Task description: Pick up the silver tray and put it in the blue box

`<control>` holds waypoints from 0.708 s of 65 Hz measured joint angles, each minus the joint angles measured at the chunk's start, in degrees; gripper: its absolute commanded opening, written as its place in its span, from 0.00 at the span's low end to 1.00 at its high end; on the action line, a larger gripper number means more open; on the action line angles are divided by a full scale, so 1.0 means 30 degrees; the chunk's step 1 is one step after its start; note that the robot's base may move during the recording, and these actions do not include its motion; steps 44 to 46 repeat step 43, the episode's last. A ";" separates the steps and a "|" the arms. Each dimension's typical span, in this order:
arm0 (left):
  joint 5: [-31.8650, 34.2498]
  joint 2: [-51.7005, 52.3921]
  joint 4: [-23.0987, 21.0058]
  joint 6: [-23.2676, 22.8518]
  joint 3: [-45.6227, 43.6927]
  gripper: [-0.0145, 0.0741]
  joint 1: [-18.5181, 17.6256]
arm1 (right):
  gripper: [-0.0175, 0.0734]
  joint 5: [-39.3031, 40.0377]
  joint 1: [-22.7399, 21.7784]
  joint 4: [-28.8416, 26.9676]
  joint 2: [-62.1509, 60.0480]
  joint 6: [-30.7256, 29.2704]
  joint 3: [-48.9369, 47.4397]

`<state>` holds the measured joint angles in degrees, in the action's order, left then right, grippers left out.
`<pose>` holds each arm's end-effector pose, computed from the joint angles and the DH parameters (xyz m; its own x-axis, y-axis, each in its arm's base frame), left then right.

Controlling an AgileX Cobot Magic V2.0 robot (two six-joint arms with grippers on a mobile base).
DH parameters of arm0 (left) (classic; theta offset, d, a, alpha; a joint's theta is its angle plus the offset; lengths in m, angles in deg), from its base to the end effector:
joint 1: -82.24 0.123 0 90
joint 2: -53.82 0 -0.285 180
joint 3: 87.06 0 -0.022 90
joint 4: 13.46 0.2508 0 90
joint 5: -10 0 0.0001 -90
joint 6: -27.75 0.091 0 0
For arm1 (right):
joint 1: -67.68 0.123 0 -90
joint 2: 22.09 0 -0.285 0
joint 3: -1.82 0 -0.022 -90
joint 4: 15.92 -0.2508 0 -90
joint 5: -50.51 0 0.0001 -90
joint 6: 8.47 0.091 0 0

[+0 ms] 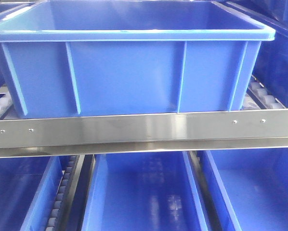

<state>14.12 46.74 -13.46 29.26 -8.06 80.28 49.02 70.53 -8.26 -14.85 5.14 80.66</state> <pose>0.0560 -0.0019 0.2099 0.1406 0.0216 -0.9898 0.0305 0.9992 0.0261 0.0568 0.0025 0.2018 0.0376 0.1057 -0.9937 -0.0504 0.9933 0.1038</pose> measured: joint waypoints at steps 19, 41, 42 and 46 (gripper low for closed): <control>0.0000 0.0000 0.0000 0.0000 0.0000 0.16 0.0000 | 0.25 0.0000 0.0000 0.0000 0.0000 0.0000 0.0000; 0.0000 0.0000 0.0000 0.0041 0.0000 0.16 0.0000 | 0.25 0.0000 0.0000 0.0000 0.0000 0.0000 0.0000; 0.0000 0.0000 0.0000 0.0041 0.0000 0.16 0.0000 | 0.25 0.0000 0.0000 0.0000 0.0000 0.0000 0.0000; 0.0000 0.0000 0.0000 0.0041 0.0000 0.16 0.0000 | 0.25 0.0000 0.0000 0.0000 0.0000 0.0000 0.0000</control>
